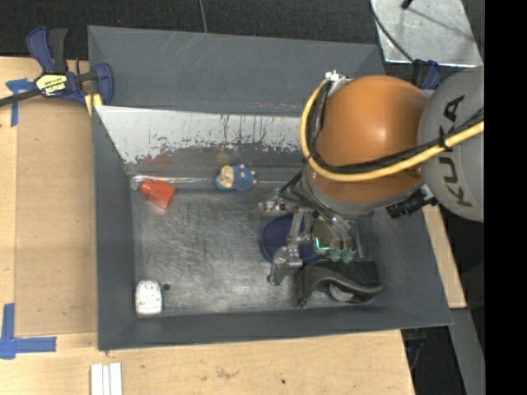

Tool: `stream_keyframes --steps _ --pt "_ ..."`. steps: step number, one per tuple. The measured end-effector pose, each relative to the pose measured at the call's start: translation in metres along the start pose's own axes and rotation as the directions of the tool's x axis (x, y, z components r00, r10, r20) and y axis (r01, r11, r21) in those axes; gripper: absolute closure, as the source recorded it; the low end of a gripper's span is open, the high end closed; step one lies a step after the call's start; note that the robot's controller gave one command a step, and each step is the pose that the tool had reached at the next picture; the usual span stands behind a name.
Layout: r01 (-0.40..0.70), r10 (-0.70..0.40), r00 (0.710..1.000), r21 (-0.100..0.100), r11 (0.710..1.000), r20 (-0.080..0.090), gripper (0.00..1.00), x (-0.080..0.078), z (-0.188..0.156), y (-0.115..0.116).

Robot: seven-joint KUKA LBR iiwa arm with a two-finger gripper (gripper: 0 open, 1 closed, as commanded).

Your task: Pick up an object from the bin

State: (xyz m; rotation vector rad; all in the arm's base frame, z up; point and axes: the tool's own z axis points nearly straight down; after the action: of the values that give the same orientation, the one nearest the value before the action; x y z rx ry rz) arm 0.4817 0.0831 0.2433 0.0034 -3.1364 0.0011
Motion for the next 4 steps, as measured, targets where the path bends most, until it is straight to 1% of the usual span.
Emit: stream_keyframes --steps 1,2,3,4 --pt "-0.124 0.124 0.992 0.001 0.992 0.001 0.0 -0.019 0.077 -0.041" --pt "-0.264 0.264 0.964 0.0 0.964 0.002 0.0 -0.052 0.137 -0.076" --pt "-0.264 0.264 0.965 -0.004 0.965 0.009 1.0 -0.054 0.134 -0.075" --pt "-0.264 0.264 0.965 -0.003 0.965 0.006 0.0 -0.052 0.135 -0.075"
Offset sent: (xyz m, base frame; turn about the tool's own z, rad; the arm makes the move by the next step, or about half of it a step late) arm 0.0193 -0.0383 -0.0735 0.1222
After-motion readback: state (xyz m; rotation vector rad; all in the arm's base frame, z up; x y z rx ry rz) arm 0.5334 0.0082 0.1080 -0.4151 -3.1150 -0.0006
